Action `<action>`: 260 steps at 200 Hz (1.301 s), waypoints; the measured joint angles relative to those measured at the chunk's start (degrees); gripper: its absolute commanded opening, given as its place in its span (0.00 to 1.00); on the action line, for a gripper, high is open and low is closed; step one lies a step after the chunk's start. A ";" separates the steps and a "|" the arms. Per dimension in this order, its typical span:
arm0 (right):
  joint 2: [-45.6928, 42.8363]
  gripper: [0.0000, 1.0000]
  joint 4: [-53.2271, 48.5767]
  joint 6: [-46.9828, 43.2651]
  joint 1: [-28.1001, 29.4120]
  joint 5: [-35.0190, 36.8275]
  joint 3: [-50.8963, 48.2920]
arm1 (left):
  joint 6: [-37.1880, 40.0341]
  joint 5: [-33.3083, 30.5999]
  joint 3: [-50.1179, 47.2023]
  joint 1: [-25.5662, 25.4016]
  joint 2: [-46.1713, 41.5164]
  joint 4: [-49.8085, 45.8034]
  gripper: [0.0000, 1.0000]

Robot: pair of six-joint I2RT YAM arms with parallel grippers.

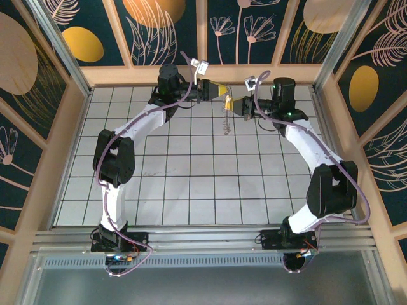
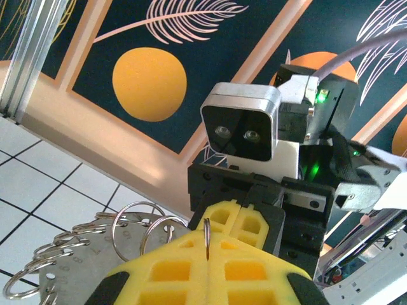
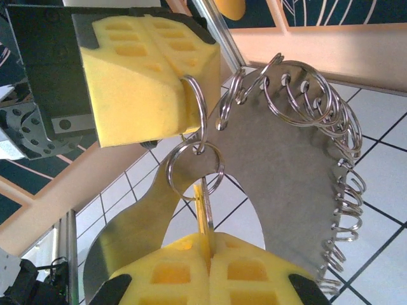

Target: Put the keys on the keyring

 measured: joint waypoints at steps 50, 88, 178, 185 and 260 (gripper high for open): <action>0.79 0.00 -10.03 -3.30 0.00 4.02 5.16 | 1.16 -0.92 0.00 0.04 -0.02 -0.22 0.00; 1.20 0.00 -11.08 -3.72 -0.22 5.90 6.80 | 1.42 -0.44 -0.02 0.04 -0.02 -1.55 0.00; 1.38 0.00 -8.68 -3.15 -0.24 4.70 6.86 | 1.84 0.37 -0.44 0.04 -0.02 -2.25 0.00; 1.42 0.00 -9.07 -3.30 -0.22 5.14 7.34 | 1.88 0.37 -0.44 0.04 -0.02 -2.36 0.00; 3.30 0.00 -16.61 -5.92 0.07 7.91 13.35 | 2.08 -0.11 -0.44 0.04 -0.02 -2.36 0.00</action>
